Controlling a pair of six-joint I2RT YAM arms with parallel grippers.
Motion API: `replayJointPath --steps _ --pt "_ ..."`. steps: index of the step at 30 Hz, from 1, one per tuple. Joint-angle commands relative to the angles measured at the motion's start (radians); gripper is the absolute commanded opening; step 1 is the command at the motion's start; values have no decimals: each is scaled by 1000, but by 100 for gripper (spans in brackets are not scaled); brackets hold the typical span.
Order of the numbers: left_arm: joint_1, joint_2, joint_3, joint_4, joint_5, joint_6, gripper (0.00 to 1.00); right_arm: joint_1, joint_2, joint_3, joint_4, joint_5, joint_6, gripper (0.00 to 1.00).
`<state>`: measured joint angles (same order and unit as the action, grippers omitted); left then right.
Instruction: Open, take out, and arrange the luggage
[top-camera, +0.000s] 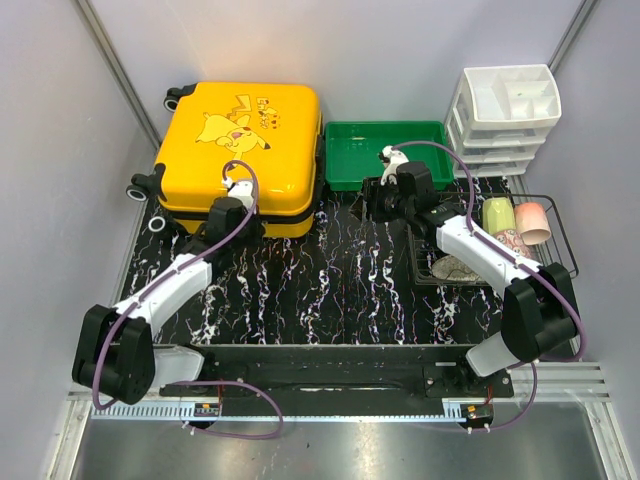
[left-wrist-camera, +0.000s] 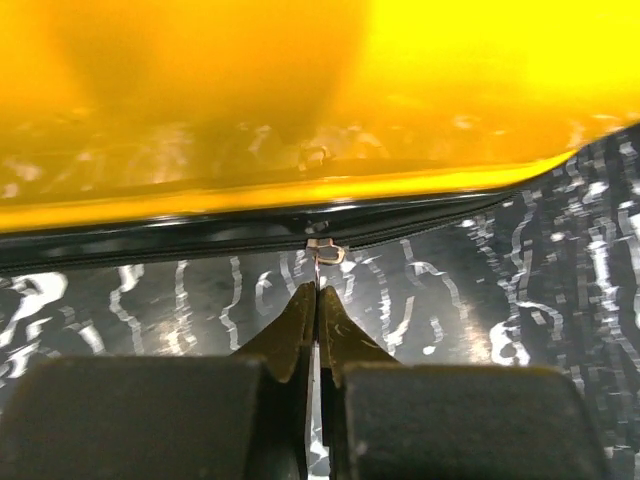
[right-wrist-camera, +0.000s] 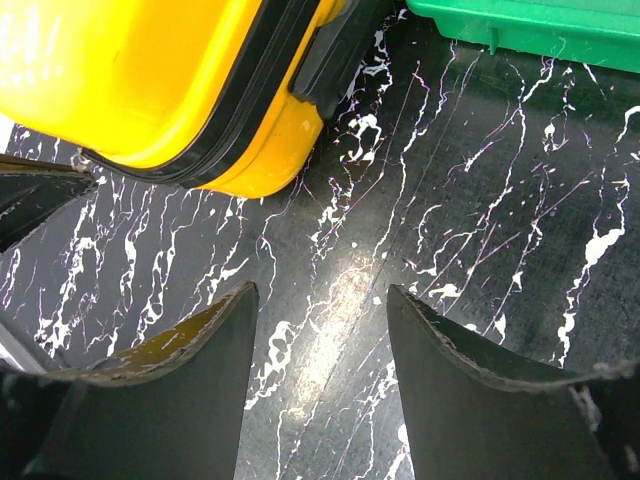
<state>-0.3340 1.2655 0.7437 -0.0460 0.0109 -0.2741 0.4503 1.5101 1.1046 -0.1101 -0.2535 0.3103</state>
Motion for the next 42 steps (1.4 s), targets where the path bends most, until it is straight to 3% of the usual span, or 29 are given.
replayJointPath --steps 1,12,19,25,30,34,37,42 --pt "62 -74 -20 -107 -238 154 0 -7 -14 35 21 3 -33 63" --pt "317 -153 -18 -66 -236 226 0 -9 -11 60 33 -38 -65 61" --pt "536 -134 -4 -35 -154 334 0 8 28 167 44 -82 -166 63" --pt "671 -86 -18 127 -126 404 0 19 76 235 43 -81 -180 63" --pt "713 -34 13 170 -30 426 0 82 70 239 67 -81 -301 65" --pt "710 -61 2 166 44 412 0 224 87 307 59 -20 -541 70" --pt "710 -74 -1 144 49 398 0 324 137 389 32 26 -620 70" --pt "710 -115 -27 149 58 391 0 410 219 440 -16 103 -573 66"
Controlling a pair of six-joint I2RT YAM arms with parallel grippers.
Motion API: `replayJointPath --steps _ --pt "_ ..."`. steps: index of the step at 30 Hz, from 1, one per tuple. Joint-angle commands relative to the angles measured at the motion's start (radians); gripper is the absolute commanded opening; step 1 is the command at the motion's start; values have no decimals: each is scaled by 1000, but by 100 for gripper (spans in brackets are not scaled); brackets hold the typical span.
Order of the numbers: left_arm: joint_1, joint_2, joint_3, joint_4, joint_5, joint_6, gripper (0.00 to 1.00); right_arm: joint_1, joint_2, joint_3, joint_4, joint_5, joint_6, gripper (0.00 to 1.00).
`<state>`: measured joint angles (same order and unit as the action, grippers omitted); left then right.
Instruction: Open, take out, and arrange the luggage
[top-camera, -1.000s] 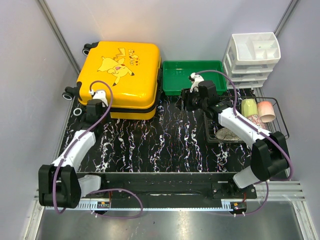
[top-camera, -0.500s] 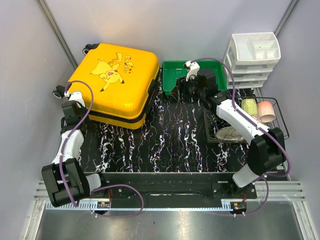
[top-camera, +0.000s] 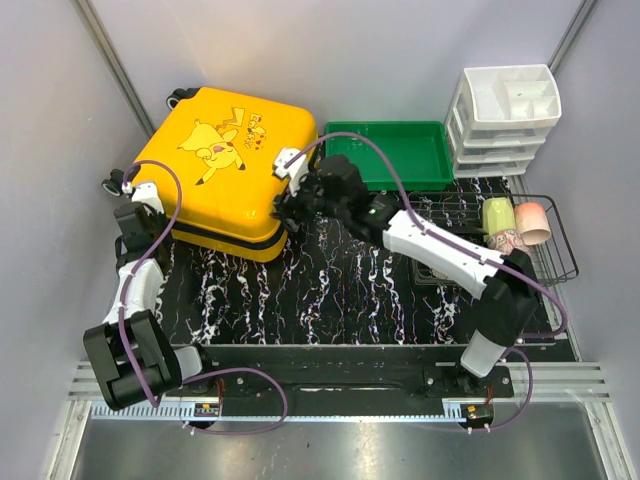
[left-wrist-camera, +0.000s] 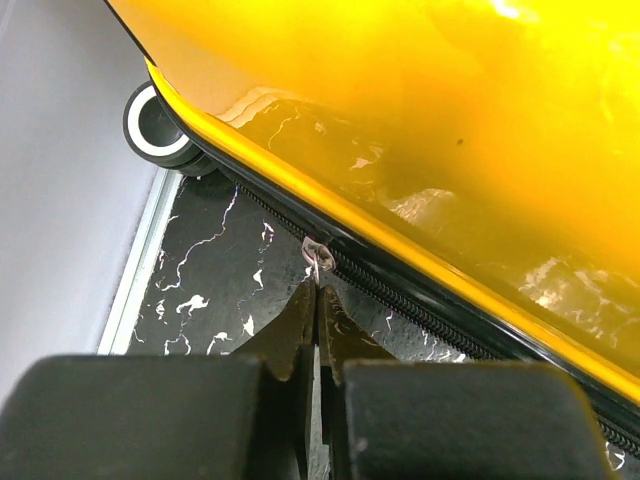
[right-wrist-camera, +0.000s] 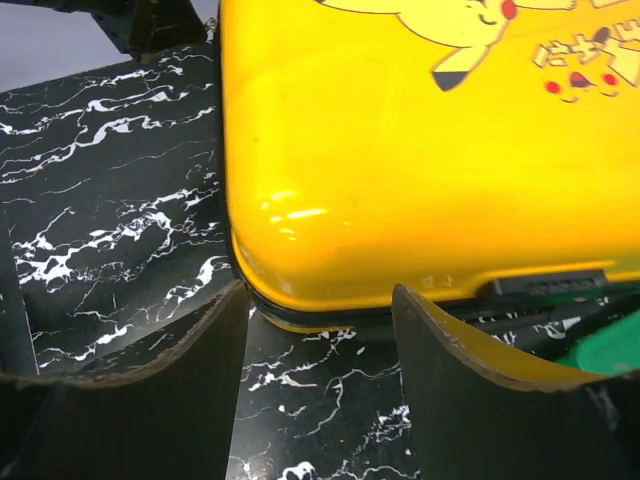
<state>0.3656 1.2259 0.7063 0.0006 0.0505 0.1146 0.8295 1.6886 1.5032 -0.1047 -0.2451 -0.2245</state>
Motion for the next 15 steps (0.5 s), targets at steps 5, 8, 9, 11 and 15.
replayJointPath --steps 5,8,9,11,15 --pt "10 -95 13 90 23 -24 0 -49 86 6 -47 147 393 66" --pt "10 -101 18 87 28 -33 0 -88 65 -60 28 177 597 66" --pt "12 -100 19 87 28 -36 0 -95 57 -96 54 181 638 67" --pt "10 -101 22 88 25 -44 0 -128 62 -115 95 152 781 67" --pt "10 -100 28 93 6 -61 0 -193 161 -72 94 64 1007 63"
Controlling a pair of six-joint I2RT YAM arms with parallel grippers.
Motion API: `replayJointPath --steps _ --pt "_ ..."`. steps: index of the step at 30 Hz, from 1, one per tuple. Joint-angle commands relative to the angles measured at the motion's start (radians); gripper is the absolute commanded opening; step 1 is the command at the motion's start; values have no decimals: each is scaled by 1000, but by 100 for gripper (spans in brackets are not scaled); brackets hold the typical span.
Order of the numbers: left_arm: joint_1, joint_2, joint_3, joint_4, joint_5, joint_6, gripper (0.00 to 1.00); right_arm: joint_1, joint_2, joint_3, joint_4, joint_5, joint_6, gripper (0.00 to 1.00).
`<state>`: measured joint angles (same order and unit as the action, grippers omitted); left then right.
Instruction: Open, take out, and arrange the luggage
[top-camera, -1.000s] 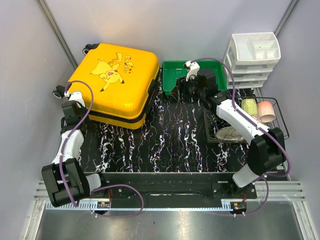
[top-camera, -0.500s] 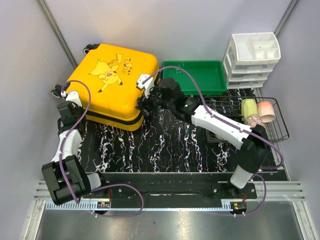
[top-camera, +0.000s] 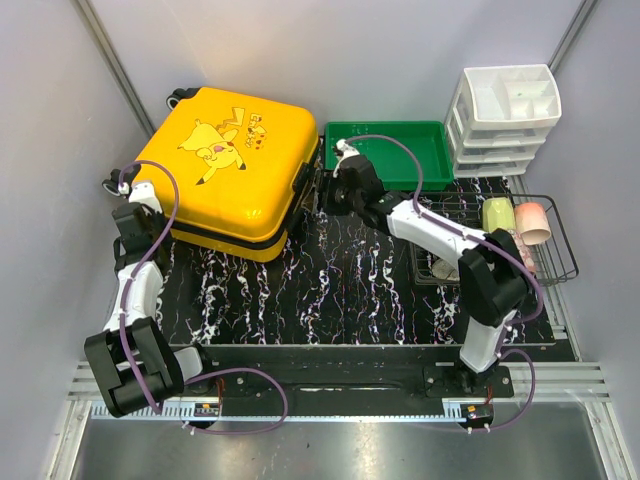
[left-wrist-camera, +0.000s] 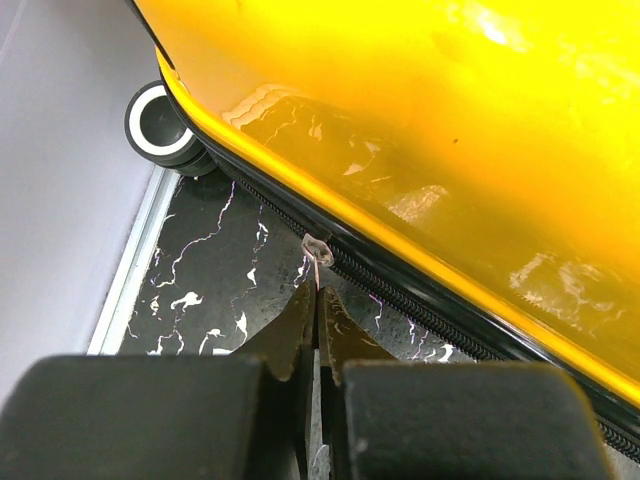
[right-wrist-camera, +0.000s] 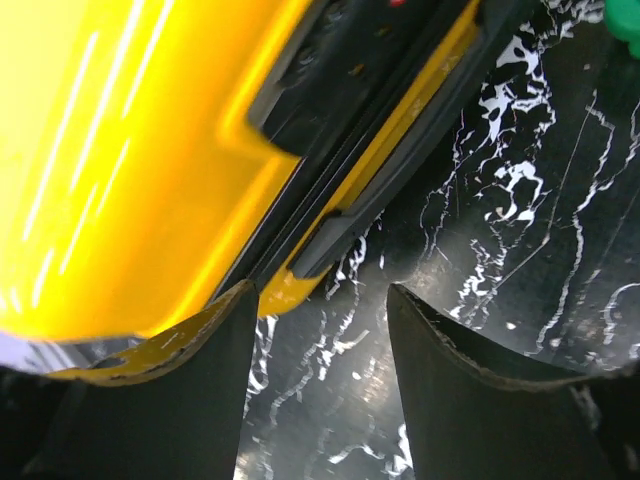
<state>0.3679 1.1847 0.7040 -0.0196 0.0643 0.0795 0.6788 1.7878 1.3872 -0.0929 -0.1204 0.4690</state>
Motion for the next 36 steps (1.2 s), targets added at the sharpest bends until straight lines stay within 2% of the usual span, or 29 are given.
replayJointPath --steps 1,8,14,20,25,29,30,32,36 --pt "9 -59 32 113 -9 -29 0 -51 108 61 79 -76 363 63" --pt "9 -77 14 99 -24 -53 0 -68 231 121 82 -42 427 59" --pt "11 -82 5 93 -6 -63 0 -79 288 121 206 -62 438 58" --pt "9 -68 -1 102 -4 -66 0 -79 328 138 228 -84 459 58" --pt "9 -73 -6 106 -12 -67 0 -79 378 151 223 -85 473 52" --pt "9 -76 -14 124 -60 -52 0 -84 384 150 191 -91 479 36" --pt "14 -74 -17 142 -90 -46 0 -87 380 139 183 -90 467 22" --pt "22 -68 -27 165 -104 -28 0 -113 360 130 139 -82 448 0" --pt "72 -39 -24 234 -129 -6 0 -159 326 151 21 -21 318 0"
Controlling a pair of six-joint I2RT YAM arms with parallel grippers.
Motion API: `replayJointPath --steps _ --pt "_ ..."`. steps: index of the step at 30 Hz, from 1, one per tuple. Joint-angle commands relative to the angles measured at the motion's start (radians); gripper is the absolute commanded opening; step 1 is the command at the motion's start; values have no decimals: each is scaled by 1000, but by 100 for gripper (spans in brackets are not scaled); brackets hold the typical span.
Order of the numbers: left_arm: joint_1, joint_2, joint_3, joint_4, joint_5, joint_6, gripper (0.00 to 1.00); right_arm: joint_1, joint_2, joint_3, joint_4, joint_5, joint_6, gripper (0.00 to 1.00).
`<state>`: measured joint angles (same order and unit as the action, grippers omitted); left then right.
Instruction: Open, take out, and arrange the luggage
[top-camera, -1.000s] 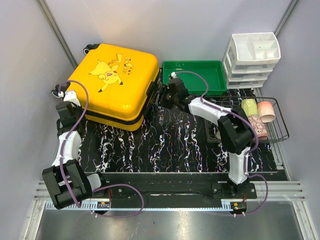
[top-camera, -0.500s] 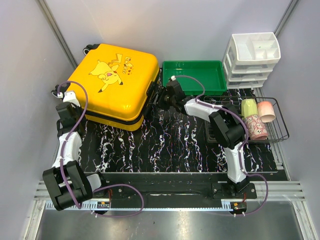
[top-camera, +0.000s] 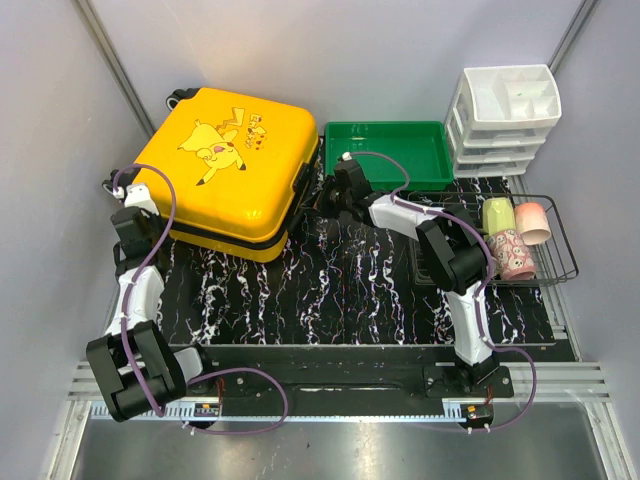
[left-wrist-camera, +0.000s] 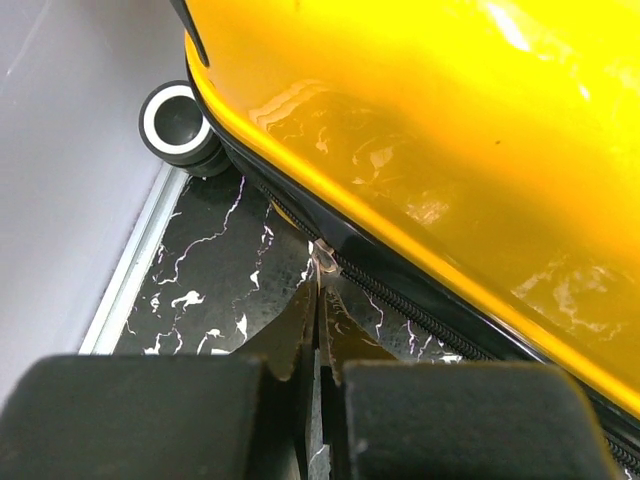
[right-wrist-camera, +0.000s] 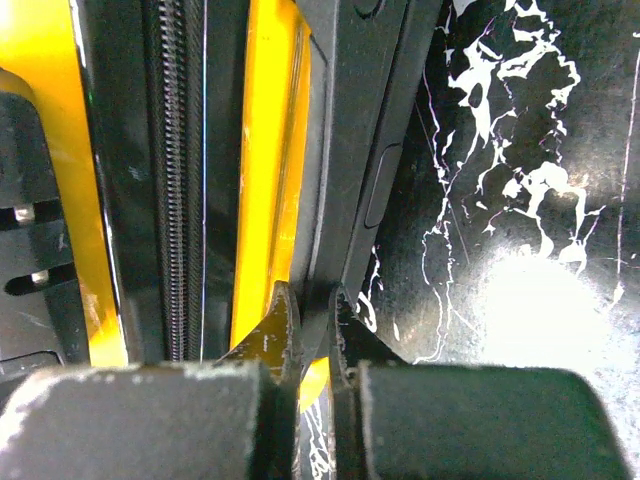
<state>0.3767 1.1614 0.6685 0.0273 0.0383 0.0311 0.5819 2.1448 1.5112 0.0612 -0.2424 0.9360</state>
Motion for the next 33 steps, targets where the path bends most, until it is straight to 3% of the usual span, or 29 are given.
replayJointPath --steps 1,9,17,24,29,33 --pt "74 -3 17 200 -103 49 0 -73 -30 38 -190 116 -172 0" --pt "168 93 65 348 -45 150 0 -122 -54 66 -277 181 -367 0" --pt "197 153 57 517 32 295 0 -140 -43 96 -305 196 -454 0" --pt "218 103 27 514 133 302 0 -154 -34 145 -320 236 -518 0" --pt "220 80 -7 537 43 305 0 -177 -20 176 -322 319 -610 0" --pt "222 145 -4 632 3 317 0 -188 0 187 -325 351 -655 0"
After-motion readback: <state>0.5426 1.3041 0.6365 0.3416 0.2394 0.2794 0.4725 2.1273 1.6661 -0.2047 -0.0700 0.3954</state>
